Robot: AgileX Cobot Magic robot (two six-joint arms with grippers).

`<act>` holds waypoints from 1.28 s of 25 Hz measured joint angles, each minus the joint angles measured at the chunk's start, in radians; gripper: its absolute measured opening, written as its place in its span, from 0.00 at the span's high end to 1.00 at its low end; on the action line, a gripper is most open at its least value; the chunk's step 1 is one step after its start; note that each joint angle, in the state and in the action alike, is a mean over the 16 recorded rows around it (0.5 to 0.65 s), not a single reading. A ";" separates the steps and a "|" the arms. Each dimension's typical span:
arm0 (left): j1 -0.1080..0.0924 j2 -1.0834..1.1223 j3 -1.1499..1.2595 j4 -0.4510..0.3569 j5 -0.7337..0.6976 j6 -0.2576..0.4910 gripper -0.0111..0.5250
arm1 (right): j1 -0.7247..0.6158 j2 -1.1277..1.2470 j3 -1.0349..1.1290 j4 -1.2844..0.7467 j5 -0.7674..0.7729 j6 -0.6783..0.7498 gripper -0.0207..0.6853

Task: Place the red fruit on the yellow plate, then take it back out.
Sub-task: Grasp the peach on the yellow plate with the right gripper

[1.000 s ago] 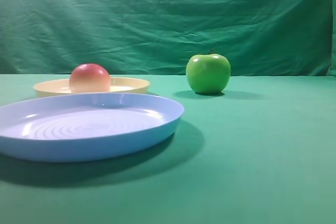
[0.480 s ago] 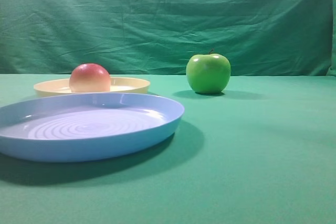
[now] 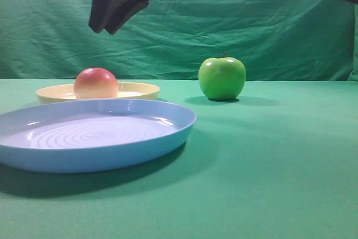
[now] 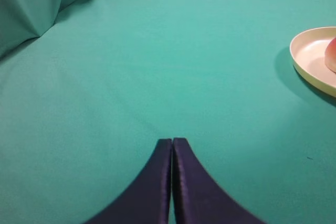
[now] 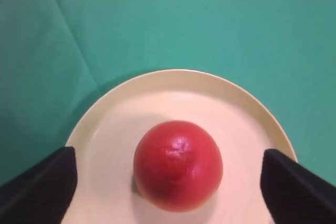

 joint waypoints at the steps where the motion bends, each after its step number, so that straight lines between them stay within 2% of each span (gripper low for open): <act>1: 0.000 0.000 0.000 0.000 0.000 0.000 0.98 | 0.000 0.009 0.000 0.005 -0.014 -0.002 0.11; 5: 0.000 0.000 0.000 0.000 0.000 0.000 0.98 | 0.000 0.046 -0.001 0.019 -0.065 -0.005 0.06; 11: 0.000 0.000 0.000 0.000 0.000 0.000 0.98 | 0.000 0.101 -0.001 0.041 -0.126 -0.006 0.06; 15: 0.000 0.000 0.000 0.000 0.000 0.000 0.98 | 0.000 0.131 -0.001 0.051 -0.150 -0.006 0.09; 18: 0.000 0.000 0.000 0.000 0.000 0.000 0.98 | 0.000 0.148 -0.001 0.057 -0.160 -0.007 0.16; 24: 0.000 0.000 0.000 0.000 0.000 0.000 0.98 | 0.000 0.161 -0.001 0.061 -0.153 -0.009 0.38; 29: 0.000 0.000 0.000 0.000 0.000 0.000 0.98 | 0.000 0.127 -0.001 0.044 -0.108 -0.008 0.56; 32: 0.000 0.000 0.000 0.000 0.000 0.000 0.98 | 0.000 0.080 -0.001 0.024 -0.061 0.002 0.63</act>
